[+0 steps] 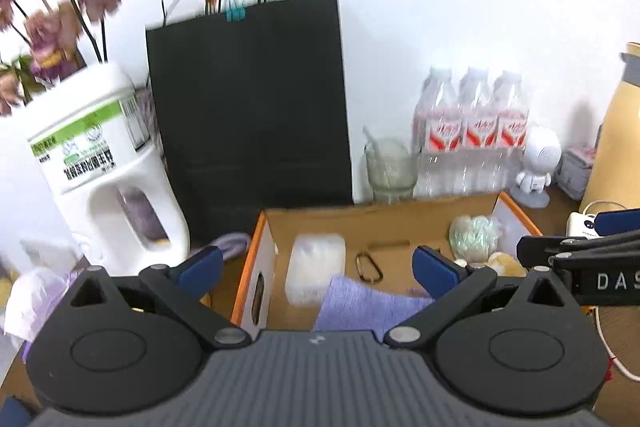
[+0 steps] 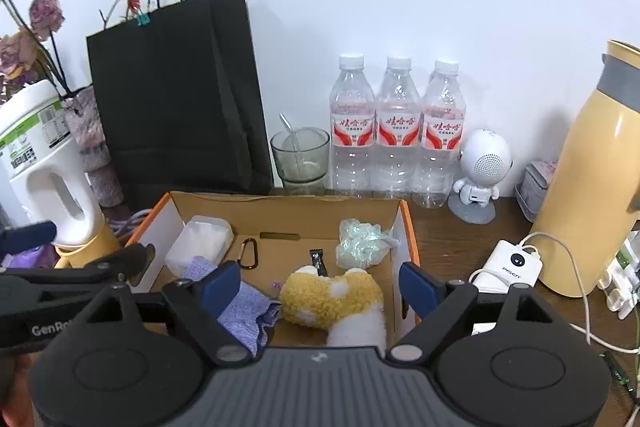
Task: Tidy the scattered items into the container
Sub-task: 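Withdraw both tools from the box toward the green tissue packet and earphones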
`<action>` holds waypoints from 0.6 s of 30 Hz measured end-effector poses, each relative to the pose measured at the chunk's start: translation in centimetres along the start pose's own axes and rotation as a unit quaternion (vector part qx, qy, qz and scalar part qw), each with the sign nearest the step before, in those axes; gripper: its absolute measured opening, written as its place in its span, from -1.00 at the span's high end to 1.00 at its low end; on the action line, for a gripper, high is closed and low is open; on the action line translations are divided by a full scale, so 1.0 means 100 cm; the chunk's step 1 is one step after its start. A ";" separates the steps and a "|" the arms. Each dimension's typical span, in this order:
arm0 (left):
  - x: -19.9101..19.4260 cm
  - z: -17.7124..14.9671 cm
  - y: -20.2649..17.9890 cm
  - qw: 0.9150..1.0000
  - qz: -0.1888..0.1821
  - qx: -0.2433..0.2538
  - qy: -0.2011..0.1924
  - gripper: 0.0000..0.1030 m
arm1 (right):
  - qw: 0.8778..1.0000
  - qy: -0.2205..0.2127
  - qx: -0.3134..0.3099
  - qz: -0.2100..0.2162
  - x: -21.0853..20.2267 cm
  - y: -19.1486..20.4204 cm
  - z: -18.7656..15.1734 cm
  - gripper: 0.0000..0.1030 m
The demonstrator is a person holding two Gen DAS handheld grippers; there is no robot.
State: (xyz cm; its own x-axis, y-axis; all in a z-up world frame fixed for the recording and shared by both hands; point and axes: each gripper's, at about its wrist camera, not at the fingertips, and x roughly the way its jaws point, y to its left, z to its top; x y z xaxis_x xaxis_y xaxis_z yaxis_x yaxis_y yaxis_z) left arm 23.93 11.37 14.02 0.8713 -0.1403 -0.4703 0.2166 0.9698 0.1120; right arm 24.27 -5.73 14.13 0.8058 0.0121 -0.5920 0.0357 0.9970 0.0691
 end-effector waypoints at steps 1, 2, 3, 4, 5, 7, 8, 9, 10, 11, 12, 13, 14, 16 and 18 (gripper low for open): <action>-0.004 -0.007 0.000 1.000 -0.012 -0.003 -0.017 -1.00 | 1.000 -0.010 0.004 0.000 -0.001 -0.002 -0.005 -0.67; -0.005 -0.011 0.001 0.999 -0.031 -0.008 -0.029 -1.00 | 1.000 -0.025 0.006 -0.004 -0.003 -0.005 -0.011 -0.67; -0.007 -0.017 0.001 0.998 -0.047 -0.015 -0.038 -1.00 | 0.999 -0.037 0.003 -0.008 -0.004 -0.006 -0.015 -0.67; -0.009 -0.021 0.000 0.997 -0.055 -0.022 -0.046 -1.00 | 0.999 -0.050 0.001 -0.014 -0.005 -0.007 -0.021 -0.67; -0.009 -0.026 -0.002 0.996 -0.058 -0.028 -0.056 -1.00 | 0.998 -0.060 0.001 -0.017 -0.005 -0.007 -0.025 -0.67; -0.010 -0.035 -0.007 0.995 -0.058 -0.029 -0.077 -1.00 | 0.997 -0.077 0.007 -0.015 -0.005 -0.009 -0.035 -0.66; -0.011 -0.039 -0.009 0.994 -0.059 -0.027 -0.085 -1.00 | 0.996 -0.082 0.009 -0.018 -0.005 -0.009 -0.040 -0.66; -0.011 -0.042 -0.010 0.994 -0.061 -0.026 -0.090 -1.00 | 0.996 -0.086 0.010 -0.019 -0.005 -0.010 -0.043 -0.66; -0.012 -0.043 -0.010 0.993 -0.065 -0.026 -0.094 -1.00 | 0.996 -0.088 0.010 -0.018 -0.004 -0.011 -0.047 -0.66; -0.014 -0.047 -0.010 0.992 -0.068 -0.027 -0.099 -1.00 | 0.996 -0.089 0.010 -0.015 -0.004 -0.011 -0.050 -0.66; -0.015 -0.049 -0.010 0.992 -0.068 -0.029 -0.102 -1.00 | 0.996 -0.092 0.010 -0.012 -0.004 -0.012 -0.053 -0.66; -0.016 -0.050 -0.010 0.992 -0.066 -0.029 -0.103 -1.00 | 0.995 -0.095 0.011 -0.010 -0.005 -0.013 -0.056 -0.66; -0.017 -0.053 -0.010 0.992 -0.063 -0.029 -0.102 -1.00 | 0.995 -0.095 0.010 -0.009 -0.006 -0.013 -0.059 -0.66; -0.023 -0.059 -0.009 0.993 -0.055 -0.022 -0.103 -1.00 | 0.995 -0.101 0.010 -0.012 -0.011 -0.014 -0.066 -0.66; -0.031 -0.067 -0.008 0.993 -0.044 -0.008 -0.107 -1.00 | 0.994 -0.106 0.006 -0.010 -0.021 -0.018 -0.075 -0.66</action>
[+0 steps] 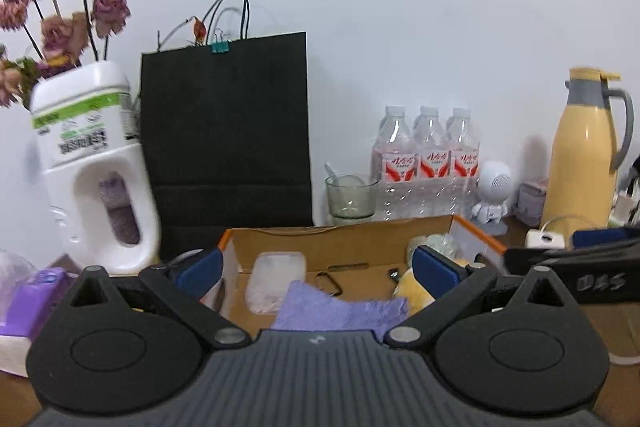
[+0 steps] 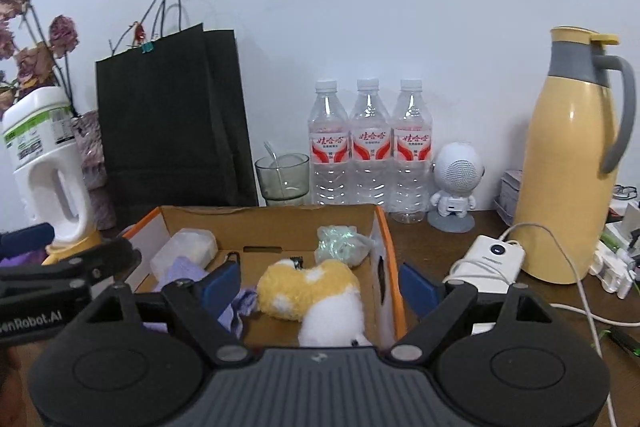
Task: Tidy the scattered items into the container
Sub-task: 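Withdraw both tools from the box toward the green tissue packet and earphones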
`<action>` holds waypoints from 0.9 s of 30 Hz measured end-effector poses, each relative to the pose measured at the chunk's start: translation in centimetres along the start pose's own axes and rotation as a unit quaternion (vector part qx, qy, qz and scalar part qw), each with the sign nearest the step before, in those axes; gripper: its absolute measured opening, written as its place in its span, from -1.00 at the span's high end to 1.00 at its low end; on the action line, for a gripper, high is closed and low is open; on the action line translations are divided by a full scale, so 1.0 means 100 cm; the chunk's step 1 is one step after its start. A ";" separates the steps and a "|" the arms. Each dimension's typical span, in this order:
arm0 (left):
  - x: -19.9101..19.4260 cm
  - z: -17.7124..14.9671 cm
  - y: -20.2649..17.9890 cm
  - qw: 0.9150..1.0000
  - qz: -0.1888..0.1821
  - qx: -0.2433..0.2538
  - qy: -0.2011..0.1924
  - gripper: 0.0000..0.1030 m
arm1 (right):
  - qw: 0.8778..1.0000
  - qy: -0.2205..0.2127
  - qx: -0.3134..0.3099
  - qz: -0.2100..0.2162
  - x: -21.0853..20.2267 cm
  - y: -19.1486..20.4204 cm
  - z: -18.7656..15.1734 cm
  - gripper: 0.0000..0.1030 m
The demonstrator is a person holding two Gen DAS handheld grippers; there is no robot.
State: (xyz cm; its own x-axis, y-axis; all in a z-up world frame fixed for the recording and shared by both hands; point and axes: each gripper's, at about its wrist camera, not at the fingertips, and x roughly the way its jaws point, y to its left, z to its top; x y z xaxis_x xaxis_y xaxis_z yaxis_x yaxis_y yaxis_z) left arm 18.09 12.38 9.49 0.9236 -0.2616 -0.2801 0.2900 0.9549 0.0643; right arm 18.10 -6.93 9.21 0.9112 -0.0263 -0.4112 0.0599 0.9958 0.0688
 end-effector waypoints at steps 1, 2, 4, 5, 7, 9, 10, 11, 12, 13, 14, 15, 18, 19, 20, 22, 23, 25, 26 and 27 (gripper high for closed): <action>-0.006 -0.003 0.000 1.000 0.004 0.009 -0.001 -1.00 | 1.000 -0.004 0.000 0.001 -0.007 -0.002 -0.004 -0.66; -0.013 -0.008 0.000 1.000 0.007 0.017 -0.002 -1.00 | 1.000 -0.006 -0.001 0.001 -0.015 -0.004 -0.010 -0.66; -0.028 -0.019 -0.001 0.999 0.011 0.030 0.012 -1.00 | 1.000 -0.006 -0.001 0.003 -0.030 -0.009 -0.022 -0.66; -0.034 -0.024 -0.002 0.999 0.011 0.035 0.025 -1.00 | 1.000 -0.001 0.001 0.004 -0.039 -0.010 -0.030 -0.66; -0.049 -0.036 -0.003 0.998 -0.002 0.042 0.048 -1.00 | 1.000 0.008 0.001 0.020 -0.054 -0.012 -0.044 -0.66; -0.067 -0.052 -0.003 0.997 -0.023 0.040 0.061 -1.00 | 0.999 0.020 -0.003 0.033 -0.070 -0.013 -0.062 -0.66; -0.073 -0.060 -0.003 0.996 -0.030 0.038 0.069 -1.00 | 0.999 0.026 -0.005 0.038 -0.078 -0.012 -0.070 -0.66; -0.081 -0.068 -0.004 0.995 -0.037 0.038 0.082 -1.00 | 0.998 0.031 -0.009 0.047 -0.086 -0.012 -0.080 -0.66; -0.087 -0.075 -0.004 0.994 -0.046 0.038 0.089 -1.00 | 0.998 0.037 -0.013 0.055 -0.092 -0.010 -0.088 -0.66; -0.093 -0.081 -0.004 0.993 -0.056 0.038 0.093 -1.00 | 0.997 0.044 -0.017 0.062 -0.099 -0.009 -0.097 -0.66; -0.099 -0.087 -0.004 0.992 -0.061 0.038 0.101 -1.00 | 0.996 0.051 -0.025 0.068 -0.106 -0.006 -0.104 -0.66; -0.104 -0.092 -0.004 0.992 -0.064 0.037 0.106 -1.00 | 0.995 0.056 -0.034 0.070 -0.111 -0.004 -0.109 -0.66; -0.112 -0.103 -0.006 0.989 -0.079 0.035 0.118 -1.00 | 0.992 0.056 -0.081 0.074 -0.123 0.007 -0.122 -0.64; -0.112 -0.104 -0.006 0.989 -0.083 0.036 0.118 -1.00 | 0.991 0.053 -0.100 0.071 -0.124 0.010 -0.122 -0.64; -0.108 -0.103 -0.006 0.989 -0.082 0.035 0.118 -1.00 | 0.990 0.045 -0.119 0.067 -0.123 0.015 -0.122 -0.64; -0.101 -0.102 -0.007 0.990 -0.068 0.030 0.119 -1.00 | 0.988 0.038 -0.132 0.063 -0.114 0.022 -0.118 -0.62; -0.095 -0.101 -0.005 0.991 -0.055 0.022 0.122 -1.00 | 0.989 0.035 -0.132 0.063 -0.108 0.024 -0.114 -0.54; -0.085 -0.097 0.001 0.990 -0.043 0.000 0.134 -1.00 | 0.989 0.028 -0.132 0.068 -0.093 0.028 -0.105 -0.49; -0.082 -0.097 0.006 0.989 -0.048 -0.015 0.140 -1.00 | 0.989 0.027 -0.128 0.075 -0.082 0.031 -0.100 -0.49; -0.079 -0.096 0.011 0.988 -0.050 -0.030 0.143 -1.00 | 0.988 0.029 -0.125 0.086 -0.074 0.033 -0.096 -0.48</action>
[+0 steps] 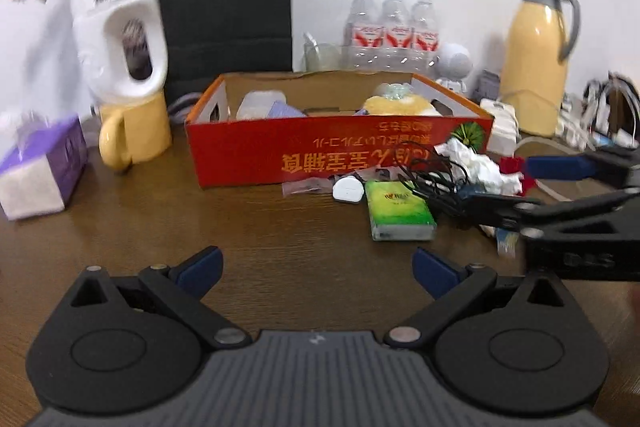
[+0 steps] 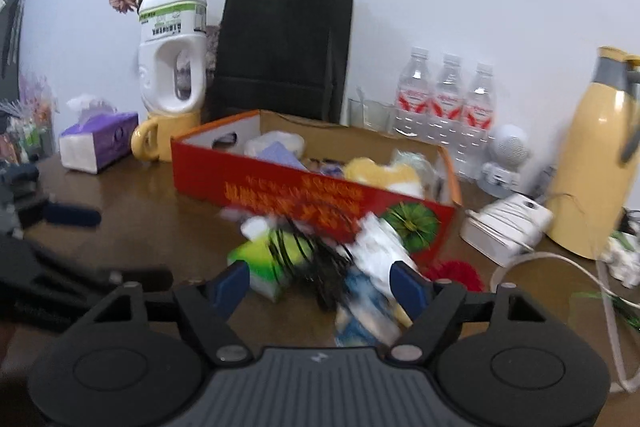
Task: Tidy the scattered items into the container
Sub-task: 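Withdraw both tools from the box toward the green tissue packet and earphones, then grasp the green tissue packet with the left tool while the right grasps the black earphones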
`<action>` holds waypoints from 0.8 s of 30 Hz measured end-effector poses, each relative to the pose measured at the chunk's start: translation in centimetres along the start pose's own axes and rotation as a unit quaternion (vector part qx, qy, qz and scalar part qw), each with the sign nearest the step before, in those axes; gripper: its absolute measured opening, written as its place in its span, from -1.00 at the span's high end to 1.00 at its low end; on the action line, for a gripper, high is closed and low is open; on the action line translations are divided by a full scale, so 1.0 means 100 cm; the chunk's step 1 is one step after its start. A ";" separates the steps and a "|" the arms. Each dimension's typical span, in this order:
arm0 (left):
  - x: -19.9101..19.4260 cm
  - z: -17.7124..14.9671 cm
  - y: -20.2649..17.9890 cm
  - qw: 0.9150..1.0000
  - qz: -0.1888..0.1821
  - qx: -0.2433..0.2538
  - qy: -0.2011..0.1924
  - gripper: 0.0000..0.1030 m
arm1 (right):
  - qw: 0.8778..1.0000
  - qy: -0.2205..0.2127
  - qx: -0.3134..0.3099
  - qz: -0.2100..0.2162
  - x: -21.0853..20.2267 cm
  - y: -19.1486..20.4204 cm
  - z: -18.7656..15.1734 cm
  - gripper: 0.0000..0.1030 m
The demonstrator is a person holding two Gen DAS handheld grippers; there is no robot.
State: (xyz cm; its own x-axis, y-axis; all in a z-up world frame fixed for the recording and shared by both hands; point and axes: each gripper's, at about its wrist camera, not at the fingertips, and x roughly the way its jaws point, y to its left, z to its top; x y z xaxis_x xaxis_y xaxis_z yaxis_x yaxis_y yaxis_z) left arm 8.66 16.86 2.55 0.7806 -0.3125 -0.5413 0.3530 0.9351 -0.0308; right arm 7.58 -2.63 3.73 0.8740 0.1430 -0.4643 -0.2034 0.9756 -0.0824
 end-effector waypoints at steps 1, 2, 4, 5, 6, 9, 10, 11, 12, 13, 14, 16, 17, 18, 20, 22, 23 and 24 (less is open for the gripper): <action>0.001 0.000 0.003 1.000 0.000 -0.009 0.002 -1.00 | 1.000 0.005 -0.001 0.012 0.012 0.001 0.005 -0.48; 0.003 0.000 0.006 1.000 0.001 -0.011 0.004 -1.00 | 1.000 0.008 -0.006 0.019 0.021 0.003 0.009 -0.46; 0.005 -0.001 0.009 1.000 0.009 0.000 0.005 -1.00 | 0.999 0.017 -0.022 0.024 0.038 0.007 0.013 -0.45; 0.006 -0.001 0.009 1.000 0.010 0.006 0.004 -1.00 | 0.999 0.025 -0.024 0.024 0.046 0.007 0.015 -0.44; 0.007 -0.001 0.009 1.000 0.007 0.010 0.003 -1.00 | 0.999 0.032 -0.019 0.023 0.052 0.006 0.017 -0.37; 0.013 0.003 0.006 1.000 -0.016 0.020 0.003 -1.00 | 0.998 0.051 0.015 0.040 0.065 -0.008 0.017 0.08; 0.018 0.005 0.003 0.999 -0.023 0.025 0.004 -1.00 | 0.997 0.052 0.027 0.044 0.065 -0.013 0.017 0.17; 0.022 0.007 -0.001 0.999 -0.029 0.030 0.005 -1.00 | 0.997 0.052 0.041 0.050 0.064 -0.019 0.016 0.41; 0.027 0.009 -0.005 0.999 -0.033 0.036 0.006 -1.00 | 0.996 0.051 0.053 0.057 0.063 -0.025 0.015 0.66; 0.033 0.011 -0.010 0.998 -0.036 0.042 0.008 -1.00 | 0.995 0.048 0.064 0.060 0.061 -0.030 0.015 0.72; 0.040 0.014 -0.017 0.998 -0.036 0.049 0.009 -1.00 | 0.995 0.039 0.070 0.060 0.057 -0.035 0.015 0.81; 0.050 0.020 -0.027 0.998 -0.037 0.053 0.011 -1.00 | 0.996 0.024 0.066 0.050 0.049 -0.039 0.017 0.85; 0.055 0.024 -0.032 0.998 -0.042 0.052 0.010 -1.00 | 0.997 0.014 0.066 0.046 0.044 -0.043 0.017 0.87; 0.059 0.026 -0.035 0.998 -0.045 0.049 0.014 -1.00 | 0.996 0.005 0.073 0.046 0.039 -0.046 0.018 0.88; 0.068 0.031 -0.041 0.997 -0.056 0.041 0.027 -0.98 | 0.994 -0.018 0.099 0.053 0.027 -0.060 0.019 0.88; 0.076 0.033 -0.046 0.997 -0.063 0.034 0.039 -0.83 | 0.990 -0.039 0.122 0.066 0.016 -0.071 0.020 0.89; 0.080 0.033 -0.048 0.997 -0.059 0.031 0.043 -0.69 | 0.987 -0.047 0.135 0.070 0.012 -0.077 0.020 0.89; 0.083 0.032 -0.050 0.997 -0.051 0.030 0.046 -0.60 | 0.986 -0.048 0.140 0.074 0.010 -0.081 0.019 0.89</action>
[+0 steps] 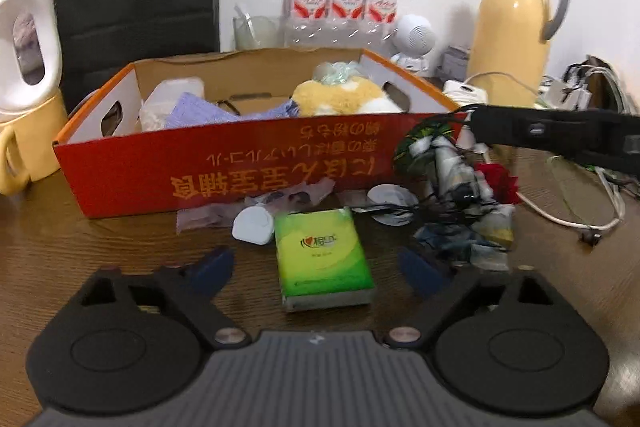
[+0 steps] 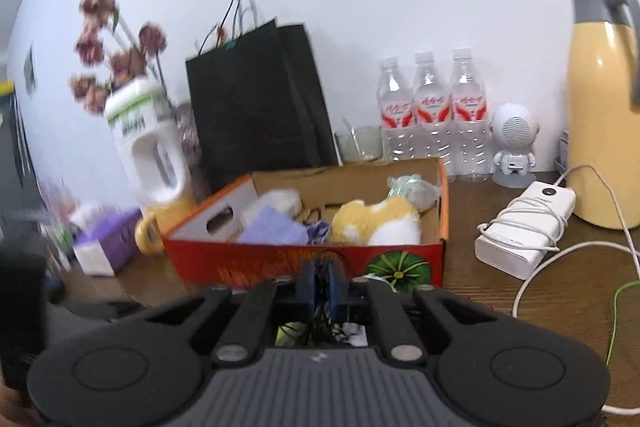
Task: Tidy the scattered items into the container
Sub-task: 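Grasp the green tissue packet with the left tool while the right grasps the black earphones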
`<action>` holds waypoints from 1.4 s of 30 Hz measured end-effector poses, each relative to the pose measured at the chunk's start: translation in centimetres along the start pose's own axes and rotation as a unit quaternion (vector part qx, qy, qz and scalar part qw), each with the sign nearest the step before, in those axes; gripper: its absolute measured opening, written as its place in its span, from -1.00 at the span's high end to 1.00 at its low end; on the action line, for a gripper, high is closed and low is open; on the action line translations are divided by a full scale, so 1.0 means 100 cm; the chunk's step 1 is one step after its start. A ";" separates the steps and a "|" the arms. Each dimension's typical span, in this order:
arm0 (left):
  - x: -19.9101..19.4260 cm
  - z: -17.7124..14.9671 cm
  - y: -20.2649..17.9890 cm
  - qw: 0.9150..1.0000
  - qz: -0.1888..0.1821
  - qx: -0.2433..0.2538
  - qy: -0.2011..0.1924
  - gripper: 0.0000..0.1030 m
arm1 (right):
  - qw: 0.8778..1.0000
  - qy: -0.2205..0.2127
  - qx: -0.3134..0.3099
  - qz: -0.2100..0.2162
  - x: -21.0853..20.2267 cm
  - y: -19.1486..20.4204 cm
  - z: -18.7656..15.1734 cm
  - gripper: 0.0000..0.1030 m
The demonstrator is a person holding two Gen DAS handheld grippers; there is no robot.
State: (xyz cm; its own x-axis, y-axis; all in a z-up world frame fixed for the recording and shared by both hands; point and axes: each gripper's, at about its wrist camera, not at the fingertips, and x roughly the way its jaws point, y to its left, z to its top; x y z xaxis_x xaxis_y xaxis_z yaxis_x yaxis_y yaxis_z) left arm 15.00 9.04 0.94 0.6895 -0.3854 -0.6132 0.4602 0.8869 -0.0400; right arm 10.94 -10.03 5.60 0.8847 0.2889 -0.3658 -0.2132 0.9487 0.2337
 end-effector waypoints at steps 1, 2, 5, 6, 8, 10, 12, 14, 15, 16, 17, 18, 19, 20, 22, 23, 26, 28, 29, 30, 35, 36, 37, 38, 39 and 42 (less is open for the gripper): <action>0.004 0.000 -0.001 1.000 0.008 -0.001 0.006 -0.37 | 1.000 0.001 0.004 0.003 -0.001 -0.003 0.000 0.89; 0.007 0.000 -0.001 1.000 0.012 -0.005 0.011 -0.17 | 1.000 0.000 0.008 0.007 -0.002 -0.005 0.000 0.89; 0.007 -0.001 0.002 1.000 0.013 -0.017 0.011 0.10 | 1.000 -0.011 0.002 0.021 -0.009 -0.006 -0.001 0.90; 0.006 -0.001 0.003 1.000 0.009 -0.022 0.014 0.11 | 1.000 -0.016 -0.002 0.025 -0.012 -0.005 -0.001 0.90; -0.002 -0.004 0.007 0.999 0.001 -0.030 0.013 0.12 | 0.999 -0.026 -0.006 0.032 -0.016 -0.002 0.000 0.90; -0.014 -0.008 0.010 0.999 0.003 -0.041 0.009 0.12 | 0.999 -0.028 -0.008 0.039 -0.019 0.001 0.001 0.90; -0.034 -0.014 0.016 0.999 -0.005 -0.051 0.002 0.12 | 0.999 -0.015 -0.011 0.048 -0.017 0.004 0.000 0.81; -0.055 -0.022 0.021 0.999 -0.011 -0.052 -0.002 0.12 | 0.998 0.016 -0.016 0.059 -0.010 0.007 -0.004 0.58; -0.065 -0.027 0.024 0.999 -0.010 -0.050 -0.005 0.12 | 0.997 0.029 -0.022 0.064 -0.006 0.009 -0.007 0.21; -0.074 -0.031 0.028 0.999 -0.004 -0.046 -0.010 0.12 | 0.996 0.041 -0.028 0.068 -0.003 0.013 -0.011 0.02; -0.083 -0.036 0.032 0.999 0.008 -0.039 -0.014 0.12 | 0.995 0.051 -0.040 0.072 0.002 0.019 -0.015 -0.26; -0.090 -0.041 0.036 0.999 0.020 -0.035 -0.018 0.12 | 0.994 0.060 -0.059 0.072 0.008 0.025 -0.018 -0.38; -0.096 -0.044 0.041 0.999 0.030 -0.035 -0.021 0.12 | 0.992 0.069 -0.077 0.066 0.013 0.032 -0.021 -0.41; -0.102 -0.048 0.048 0.998 0.038 -0.041 -0.021 0.12 | 0.991 0.082 -0.094 0.056 0.021 0.038 -0.023 -0.42; -0.111 -0.051 0.058 0.997 0.045 -0.054 -0.024 0.12 | 0.986 0.109 -0.114 0.045 0.034 0.046 -0.029 -0.42; -0.114 -0.053 0.063 0.997 0.048 -0.060 -0.028 0.12 | 0.983 0.128 -0.125 0.041 0.043 0.050 -0.034 -0.41; -0.121 -0.053 0.073 0.996 0.054 -0.068 -0.037 0.11 | 0.976 0.151 -0.153 0.023 0.055 0.063 -0.044 -0.40; -0.126 -0.053 0.075 0.995 0.052 -0.067 -0.043 0.11 | 0.973 0.160 -0.165 0.007 0.058 0.069 -0.049 -0.34; -0.127 -0.053 0.075 0.995 0.052 -0.066 -0.046 0.11 | 0.972 0.163 -0.170 0.004 0.058 0.073 -0.051 -0.25; -0.128 -0.054 0.075 0.995 0.051 -0.064 -0.048 0.11 | 0.972 0.161 -0.172 0.003 0.056 0.075 -0.052 -0.07; -0.131 -0.056 0.071 0.996 0.044 -0.059 -0.055 0.11 | 0.972 0.173 -0.156 -0.001 0.048 0.082 -0.054 0.46; -0.132 -0.057 0.070 0.996 0.042 -0.059 -0.057 0.11 | 0.973 0.176 -0.151 -0.006 0.046 0.082 -0.054 0.58; -0.134 -0.058 0.068 0.996 0.042 -0.059 -0.060 0.11 | 0.973 0.178 -0.146 -0.011 0.045 0.082 -0.053 0.58; -0.136 -0.059 0.066 0.995 0.044 -0.059 -0.064 0.11 | 0.974 0.177 -0.144 -0.017 0.042 0.083 -0.053 0.64; -0.138 -0.060 0.065 0.995 0.045 -0.058 -0.067 0.11 | 0.975 0.167 -0.145 -0.021 0.037 0.085 -0.052 0.83; -0.148 -0.064 0.054 0.994 0.055 -0.048 -0.085 0.11 | 0.980 0.128 -0.148 -0.040 0.011 0.092 -0.046 0.83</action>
State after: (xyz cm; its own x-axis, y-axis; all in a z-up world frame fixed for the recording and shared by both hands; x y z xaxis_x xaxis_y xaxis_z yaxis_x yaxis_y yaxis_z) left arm 3.73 21.20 4.68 0.8208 -0.3155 -0.4762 0.3269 0.9431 -0.0613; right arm 8.04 -0.39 3.21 0.7783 0.1989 -0.5956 -0.2913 0.9546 -0.0619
